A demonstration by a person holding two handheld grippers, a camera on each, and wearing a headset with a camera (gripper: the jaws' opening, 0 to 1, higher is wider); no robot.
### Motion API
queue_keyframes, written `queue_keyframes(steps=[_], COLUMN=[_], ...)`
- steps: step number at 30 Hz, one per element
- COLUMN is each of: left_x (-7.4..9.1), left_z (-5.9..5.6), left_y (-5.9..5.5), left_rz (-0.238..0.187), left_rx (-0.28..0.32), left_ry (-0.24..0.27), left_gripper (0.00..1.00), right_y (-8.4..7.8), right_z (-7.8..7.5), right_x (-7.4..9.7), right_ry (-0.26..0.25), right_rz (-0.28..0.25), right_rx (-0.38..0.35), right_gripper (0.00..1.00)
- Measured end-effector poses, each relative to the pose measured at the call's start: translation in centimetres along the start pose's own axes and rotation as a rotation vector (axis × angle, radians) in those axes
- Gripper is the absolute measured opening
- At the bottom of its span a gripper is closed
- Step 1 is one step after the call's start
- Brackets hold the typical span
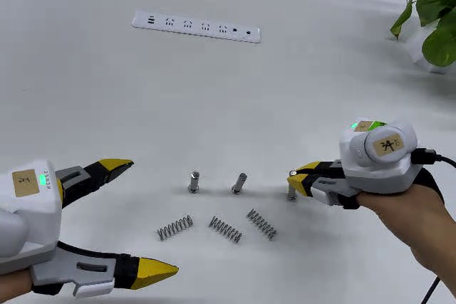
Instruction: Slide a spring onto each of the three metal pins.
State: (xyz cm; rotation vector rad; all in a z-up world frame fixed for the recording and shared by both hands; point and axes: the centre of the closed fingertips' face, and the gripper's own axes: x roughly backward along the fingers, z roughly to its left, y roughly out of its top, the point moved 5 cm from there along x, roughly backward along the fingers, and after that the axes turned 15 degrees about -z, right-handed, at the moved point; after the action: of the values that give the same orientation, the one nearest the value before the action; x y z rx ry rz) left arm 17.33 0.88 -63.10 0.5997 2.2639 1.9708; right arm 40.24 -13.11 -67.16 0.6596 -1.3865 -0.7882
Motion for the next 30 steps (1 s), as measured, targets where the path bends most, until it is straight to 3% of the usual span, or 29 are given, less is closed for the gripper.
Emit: queue_keyframes(steps=[13,30], left_x=[-0.1,-0.2], left_z=[-0.1,-0.2], left_y=[0.1,0.1], left_rz=[0.002,0.003], left_rx=[-0.005,-0.005], left_ry=[-0.004,-0.01], left_gripper=[1.0,1.0], right_y=[-0.8,-0.9], right_z=[0.1,0.7], right_x=[1.2,1.4], right_ry=[-0.015,-0.012], right_rz=[-0.043,-0.085], right_rx=[-0.012,-0.007], right_gripper=[0.09,0.09])
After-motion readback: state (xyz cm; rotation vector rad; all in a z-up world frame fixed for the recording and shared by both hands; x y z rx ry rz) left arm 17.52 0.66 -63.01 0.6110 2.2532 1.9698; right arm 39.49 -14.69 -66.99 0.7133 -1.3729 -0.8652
